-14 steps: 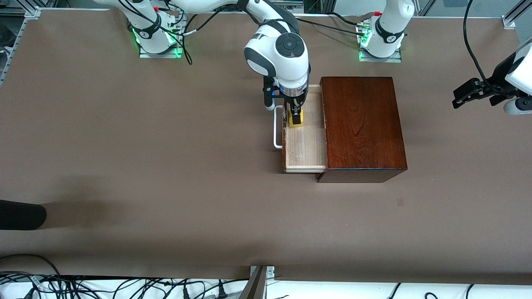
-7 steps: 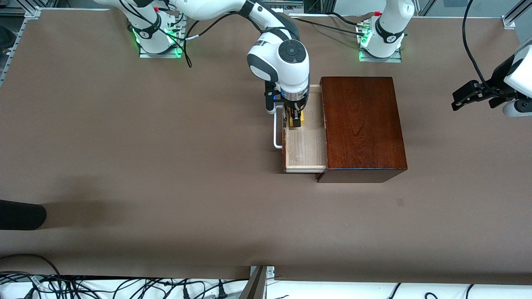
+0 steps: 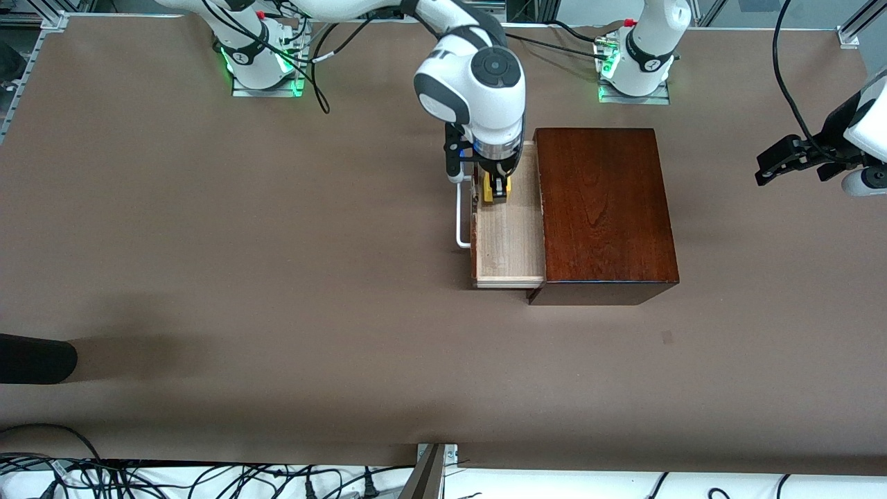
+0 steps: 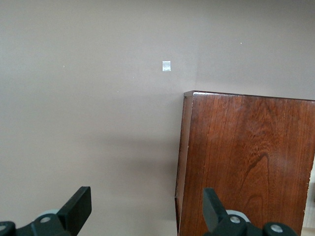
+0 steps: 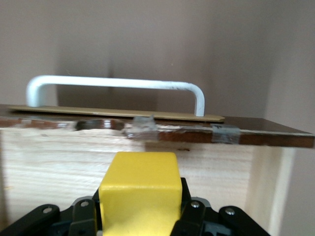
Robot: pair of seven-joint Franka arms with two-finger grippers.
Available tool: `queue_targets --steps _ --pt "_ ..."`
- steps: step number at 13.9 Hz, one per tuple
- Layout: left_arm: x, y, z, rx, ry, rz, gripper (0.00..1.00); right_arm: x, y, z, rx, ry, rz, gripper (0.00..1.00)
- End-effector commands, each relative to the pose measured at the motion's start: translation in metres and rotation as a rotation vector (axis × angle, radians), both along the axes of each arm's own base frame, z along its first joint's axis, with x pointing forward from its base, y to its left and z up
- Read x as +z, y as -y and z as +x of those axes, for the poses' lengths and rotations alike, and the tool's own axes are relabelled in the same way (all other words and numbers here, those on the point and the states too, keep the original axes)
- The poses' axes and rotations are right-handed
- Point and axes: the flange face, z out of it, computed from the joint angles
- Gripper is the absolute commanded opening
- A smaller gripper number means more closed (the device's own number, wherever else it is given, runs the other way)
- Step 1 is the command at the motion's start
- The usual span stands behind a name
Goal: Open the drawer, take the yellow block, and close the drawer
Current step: 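Reach the right gripper into the drawer and grasp the yellow cube, then lift the yellow cube out and carry it away from the box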
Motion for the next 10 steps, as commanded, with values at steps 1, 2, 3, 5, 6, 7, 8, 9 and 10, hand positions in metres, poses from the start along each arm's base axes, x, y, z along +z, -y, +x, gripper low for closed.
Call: queue_targets --steps 1,2,3,5,6,7,8,9,10 --pt "0.007 -0.003 0.009 -0.015 0.037 -0.018 1.0 0.061 0.021 0.015 0.065 0.019 0.003 0.0" --pt "0.008 -0.003 0.009 -0.015 0.039 -0.018 1.0 0.072 0.037 0.025 0.112 0.014 -0.011 0.0" --pt "0.007 -0.003 0.009 -0.015 0.039 -0.018 1.0 0.085 0.053 0.034 0.173 0.004 -0.023 0.0" --pt "0.007 -0.003 0.009 -0.015 0.039 -0.018 1.0 0.099 0.089 0.054 0.346 -0.025 -0.058 0.0" --pt "0.007 -0.003 0.009 -0.015 0.039 -0.018 1.0 0.102 0.117 0.07 0.432 -0.049 -0.089 0.0" --pt "0.007 -0.005 0.009 -0.012 0.039 -0.017 1.0 0.101 0.143 0.084 0.51 -0.066 -0.105 0.0" --pt "0.006 -0.005 0.009 -0.012 0.037 -0.017 1.0 0.102 0.168 0.096 0.571 -0.076 -0.104 0.0" --pt "0.007 -0.004 0.009 -0.014 0.039 -0.017 1.0 0.105 0.194 0.108 0.625 -0.081 -0.103 0.0" --pt "0.007 -0.004 0.009 -0.014 0.04 -0.017 1.0 0.106 0.221 0.119 0.684 -0.087 -0.11 0.0"
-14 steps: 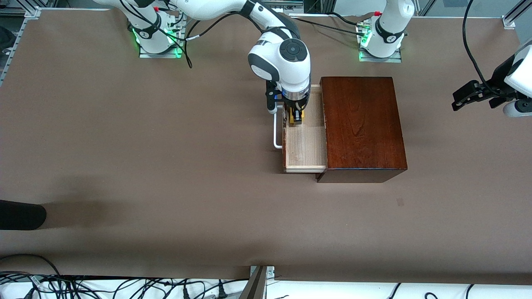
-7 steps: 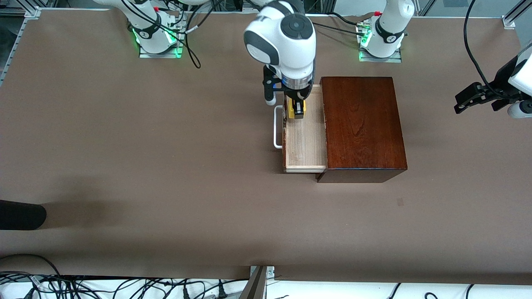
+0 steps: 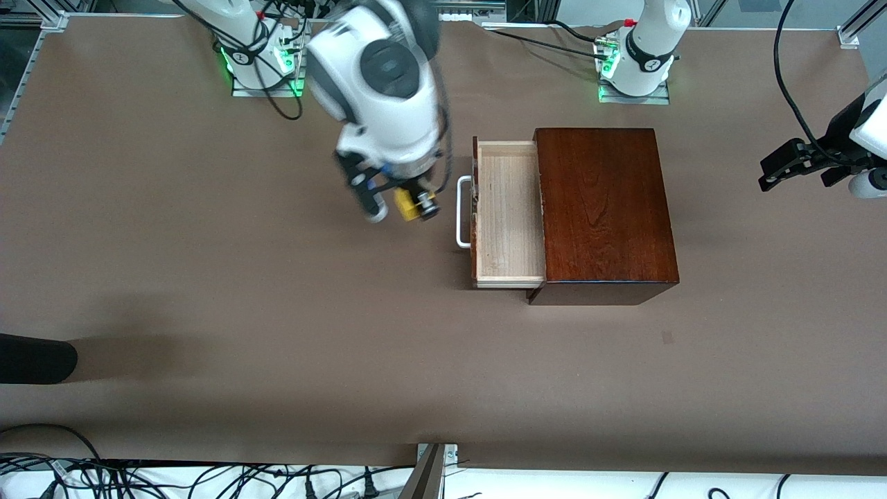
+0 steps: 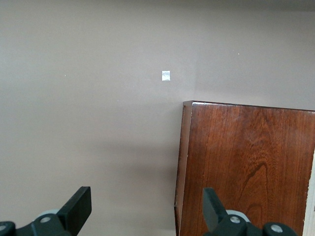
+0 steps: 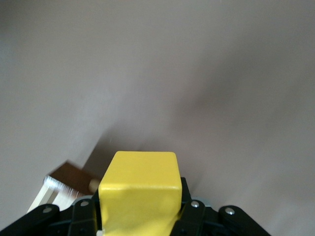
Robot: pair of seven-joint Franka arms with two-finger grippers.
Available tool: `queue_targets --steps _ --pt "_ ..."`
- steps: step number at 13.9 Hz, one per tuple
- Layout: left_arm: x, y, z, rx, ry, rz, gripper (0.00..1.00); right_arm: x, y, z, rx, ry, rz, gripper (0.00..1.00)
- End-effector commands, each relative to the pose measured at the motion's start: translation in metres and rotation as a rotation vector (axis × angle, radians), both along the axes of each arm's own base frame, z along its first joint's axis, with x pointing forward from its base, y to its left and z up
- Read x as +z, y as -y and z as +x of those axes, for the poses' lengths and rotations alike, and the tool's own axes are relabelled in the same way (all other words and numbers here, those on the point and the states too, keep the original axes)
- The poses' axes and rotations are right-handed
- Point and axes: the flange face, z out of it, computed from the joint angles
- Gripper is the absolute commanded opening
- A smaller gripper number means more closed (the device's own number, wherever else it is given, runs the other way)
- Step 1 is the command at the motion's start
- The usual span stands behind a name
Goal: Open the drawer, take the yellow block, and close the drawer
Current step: 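Lift the yellow cube out and carry it away from the box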
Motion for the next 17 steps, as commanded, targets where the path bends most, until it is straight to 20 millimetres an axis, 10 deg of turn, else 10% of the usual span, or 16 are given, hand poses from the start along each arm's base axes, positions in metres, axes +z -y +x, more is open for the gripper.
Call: queue_targets --steps 1,6,11,14,17 --pt "0.006 -0.002 0.006 -0.016 0.014 -0.017 1.0 0.002 0.078 0.019 0.156 -0.048 -0.01 0.0" --pt "0.005 -0.002 0.006 -0.016 0.016 -0.017 1.0 -0.021 0.268 0.093 0.384 -0.108 0.049 0.0" --pt "0.005 -0.002 0.006 -0.016 0.016 -0.017 1.0 -0.087 0.456 0.126 0.614 -0.096 0.12 0.0" --pt "0.003 -0.002 0.008 -0.016 0.013 -0.017 1.0 -0.139 0.539 0.137 0.771 -0.044 0.135 0.0" --pt "0.002 -0.002 0.008 -0.018 0.011 -0.015 1.0 -0.192 0.579 0.145 0.886 0.007 0.12 0.0"
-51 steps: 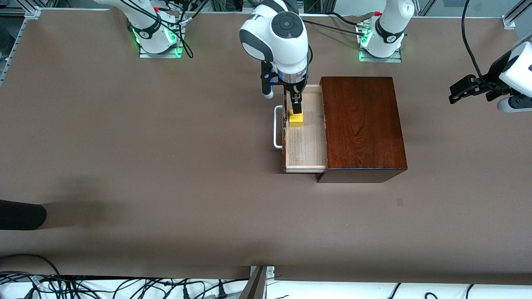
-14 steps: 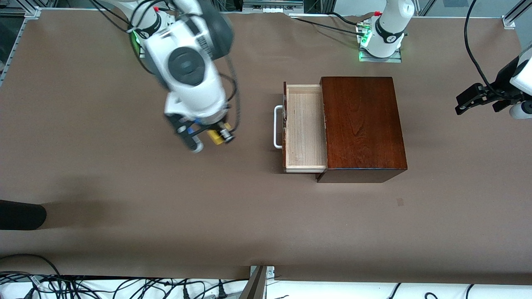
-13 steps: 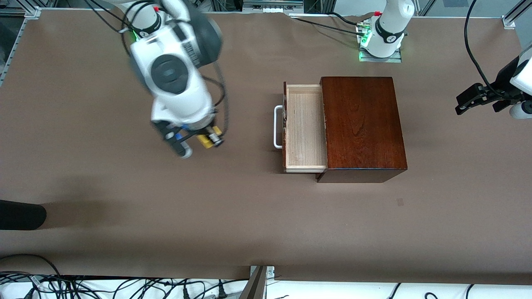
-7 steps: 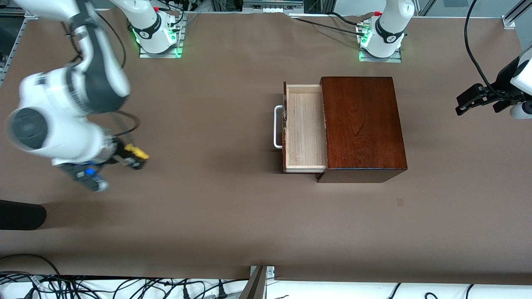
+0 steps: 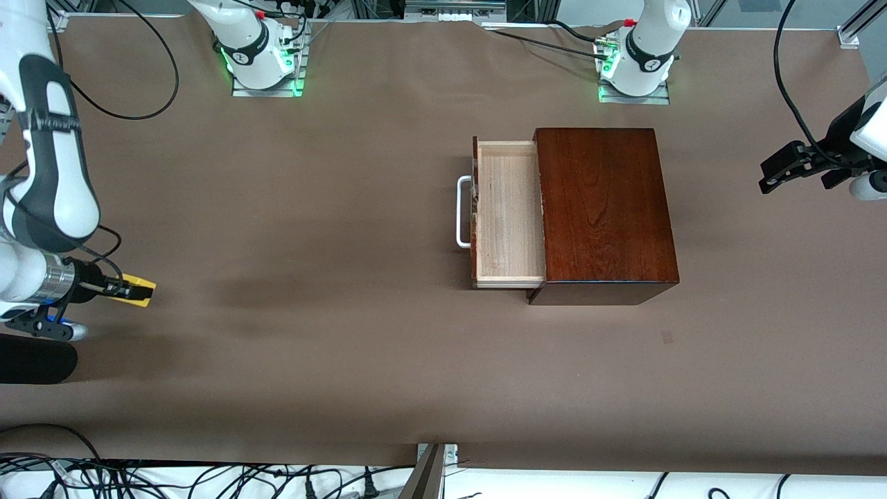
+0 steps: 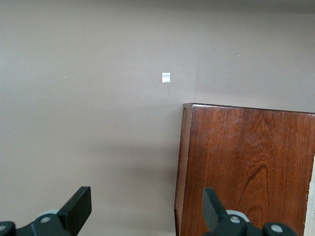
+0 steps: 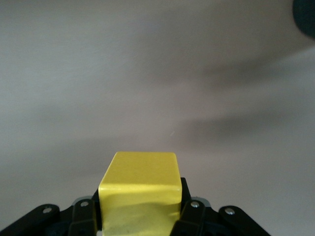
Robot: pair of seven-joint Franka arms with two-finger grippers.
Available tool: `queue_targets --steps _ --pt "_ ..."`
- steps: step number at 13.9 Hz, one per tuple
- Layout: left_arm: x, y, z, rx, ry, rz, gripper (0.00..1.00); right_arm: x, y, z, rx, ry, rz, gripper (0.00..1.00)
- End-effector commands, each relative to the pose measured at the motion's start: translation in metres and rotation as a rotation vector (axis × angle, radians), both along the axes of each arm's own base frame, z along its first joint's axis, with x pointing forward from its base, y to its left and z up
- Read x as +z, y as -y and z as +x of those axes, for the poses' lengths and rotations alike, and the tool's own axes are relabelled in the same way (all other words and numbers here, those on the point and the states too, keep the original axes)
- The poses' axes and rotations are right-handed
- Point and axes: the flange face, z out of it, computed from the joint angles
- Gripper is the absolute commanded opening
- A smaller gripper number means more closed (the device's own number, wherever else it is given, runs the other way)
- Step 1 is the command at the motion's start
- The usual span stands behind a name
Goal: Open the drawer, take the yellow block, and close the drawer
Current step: 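Lift the yellow cube out and carry it away from the box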
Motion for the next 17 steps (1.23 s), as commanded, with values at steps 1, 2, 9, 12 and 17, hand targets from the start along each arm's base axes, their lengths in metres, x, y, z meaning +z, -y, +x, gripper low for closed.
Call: queue_targets --steps 1,2,9,12,17 --pt "0.004 -0.001 0.006 -0.018 0.007 -0.017 1.0 -0.045 0.016 0.008 0.104 0.05 0.023 0.0" --pt "0.004 -0.001 0.006 -0.018 0.007 -0.017 1.0 -0.063 0.019 0.008 0.126 0.057 0.024 0.0" --pt "0.004 -0.001 0.006 -0.018 0.007 -0.017 1.0 -0.114 0.02 0.005 0.186 0.028 -0.021 0.0" --pt "0.004 -0.002 0.006 -0.017 0.007 -0.017 1.0 -0.12 0.018 0.004 0.178 0.009 -0.025 0.0" --pt "0.0 0.005 0.009 -0.018 -0.001 -0.018 1.0 -0.116 0.01 0.006 0.12 0.002 -0.05 1.0"
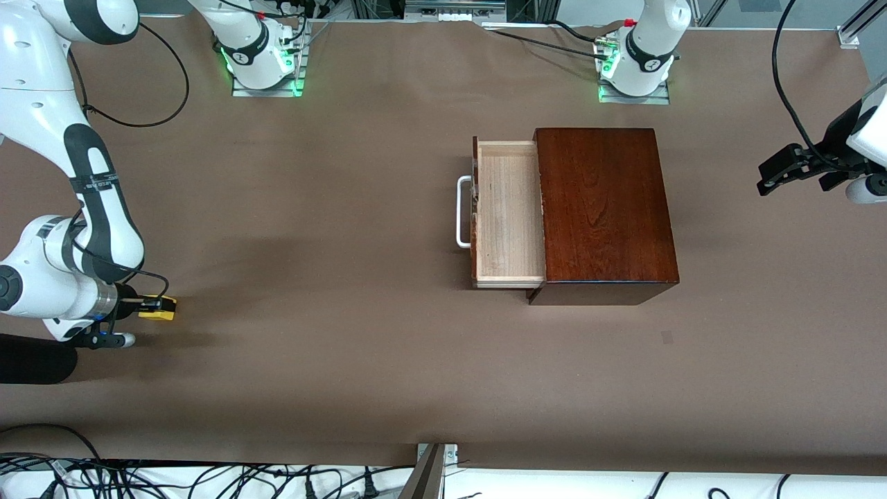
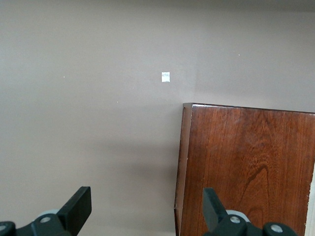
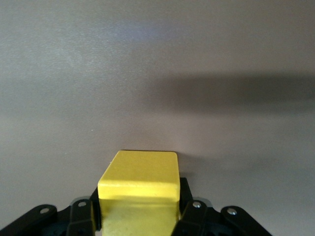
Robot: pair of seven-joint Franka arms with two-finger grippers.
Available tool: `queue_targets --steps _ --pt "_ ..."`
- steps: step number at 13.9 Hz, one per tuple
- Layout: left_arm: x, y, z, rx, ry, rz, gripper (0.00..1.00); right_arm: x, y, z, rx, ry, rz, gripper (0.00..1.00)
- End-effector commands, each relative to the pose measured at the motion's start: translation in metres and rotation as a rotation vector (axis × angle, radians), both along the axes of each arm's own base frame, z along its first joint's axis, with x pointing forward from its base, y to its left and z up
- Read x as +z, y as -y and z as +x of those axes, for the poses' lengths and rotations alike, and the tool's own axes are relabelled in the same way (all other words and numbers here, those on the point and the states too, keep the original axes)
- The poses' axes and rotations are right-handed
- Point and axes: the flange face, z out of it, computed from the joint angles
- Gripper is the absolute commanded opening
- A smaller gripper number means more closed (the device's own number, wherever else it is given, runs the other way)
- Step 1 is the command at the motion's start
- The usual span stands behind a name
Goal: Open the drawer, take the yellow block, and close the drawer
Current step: 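Set the yellow cube on the table and open the right gripper, then move the left gripper to the drawer handle while the right gripper withdraws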
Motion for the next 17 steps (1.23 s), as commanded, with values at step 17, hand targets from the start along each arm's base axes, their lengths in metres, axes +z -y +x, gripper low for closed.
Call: queue_targets --steps 17 --pt "-0.005 0.195 -0.025 0.155 -0.084 -0.072 1.0 0.356 -0.082 -0.074 0.001 -0.005 -0.074 1.0"
